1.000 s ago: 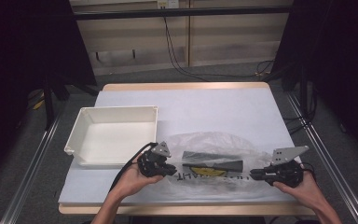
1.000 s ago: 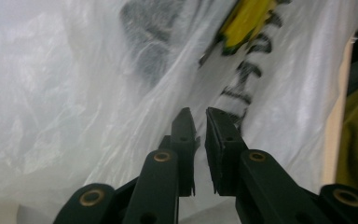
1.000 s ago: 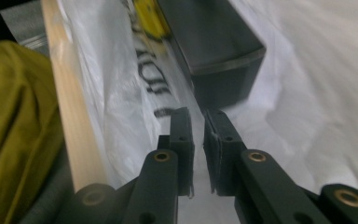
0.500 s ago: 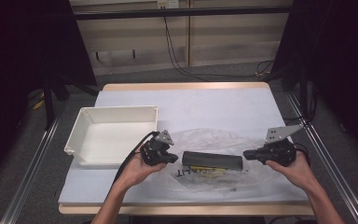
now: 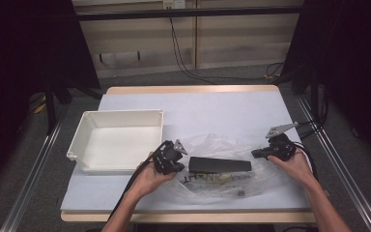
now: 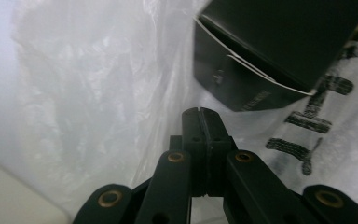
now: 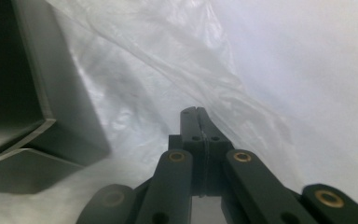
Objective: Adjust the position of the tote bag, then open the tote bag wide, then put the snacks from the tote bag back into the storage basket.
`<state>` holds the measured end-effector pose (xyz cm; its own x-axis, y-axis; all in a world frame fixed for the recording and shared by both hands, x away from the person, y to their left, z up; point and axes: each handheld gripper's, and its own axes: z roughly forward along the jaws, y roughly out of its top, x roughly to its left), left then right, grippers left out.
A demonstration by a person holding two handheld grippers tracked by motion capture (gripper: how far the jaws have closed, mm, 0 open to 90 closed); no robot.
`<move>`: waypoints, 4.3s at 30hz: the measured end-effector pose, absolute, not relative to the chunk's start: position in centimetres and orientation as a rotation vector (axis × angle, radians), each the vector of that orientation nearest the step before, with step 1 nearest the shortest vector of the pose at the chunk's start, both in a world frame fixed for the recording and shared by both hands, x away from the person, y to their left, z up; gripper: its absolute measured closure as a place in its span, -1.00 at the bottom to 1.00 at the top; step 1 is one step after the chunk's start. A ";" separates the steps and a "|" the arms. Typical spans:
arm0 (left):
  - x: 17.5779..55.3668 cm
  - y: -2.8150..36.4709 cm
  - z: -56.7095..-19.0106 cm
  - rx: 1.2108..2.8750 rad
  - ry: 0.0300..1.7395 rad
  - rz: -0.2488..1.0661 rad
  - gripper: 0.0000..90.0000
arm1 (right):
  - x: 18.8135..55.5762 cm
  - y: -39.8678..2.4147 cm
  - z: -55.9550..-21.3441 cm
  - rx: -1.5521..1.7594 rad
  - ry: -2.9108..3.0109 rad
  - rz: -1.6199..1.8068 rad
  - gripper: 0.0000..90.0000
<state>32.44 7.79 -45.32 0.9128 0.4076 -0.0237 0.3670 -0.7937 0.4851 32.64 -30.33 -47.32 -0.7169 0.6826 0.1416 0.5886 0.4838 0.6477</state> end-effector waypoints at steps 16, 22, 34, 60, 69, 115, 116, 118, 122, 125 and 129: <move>31.7 11.4 -46.1 2.512 0.635 0.085 1.00 | 32.0 -31.0 -47.5 1.094 2.498 0.891 1.00; 32.1 11.9 -46.1 2.522 0.609 0.061 1.00 | 31.7 -31.5 -47.5 1.103 2.480 0.882 1.00; 31.7 11.9 -45.3 2.370 0.633 0.023 0.77 | 30.3 -31.5 -45.9 1.031 2.408 1.115 1.00; 30.3 12.1 -42.3 2.189 0.464 0.082 0.34 | 23.4 -31.8 -43.8 0.987 2.155 1.499 0.04; 30.2 11.1 -41.3 2.215 0.388 0.123 0.22 | 20.7 -31.5 -43.7 1.044 2.148 1.500 -0.51; 32.7 4.1 -41.8 2.516 0.117 0.066 -0.15 | 16.2 -30.8 -46.1 0.968 2.117 1.550 -0.98; 32.8 4.0 -41.9 2.528 0.106 0.072 -0.15 | 16.2 -30.7 -46.1 0.966 2.118 1.550 -0.98; 32.8 4.0 -42.3 2.539 0.100 0.060 -0.15 | 16.2 -30.7 -46.1 0.966 2.111 1.548 -0.98; 32.8 3.8 -42.6 2.551 0.071 0.070 -0.17 | 16.2 -30.7 -46.1 0.961 2.112 1.549 -0.98; 32.8 3.8 -42.7 2.556 0.066 0.066 -0.16 | 16.2 -30.7 -46.1 0.954 2.117 1.549 -0.98; 33.0 3.6 -43.0 2.559 0.045 0.069 -0.15 | 16.2 -30.7 -46.1 0.949 2.127 1.546 -0.98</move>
<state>32.99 3.61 -43.00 0.9981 0.0469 0.0398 0.0174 -0.8355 0.5493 16.19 -30.65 -46.09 -0.7169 0.6891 0.1061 0.3135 0.1827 0.9318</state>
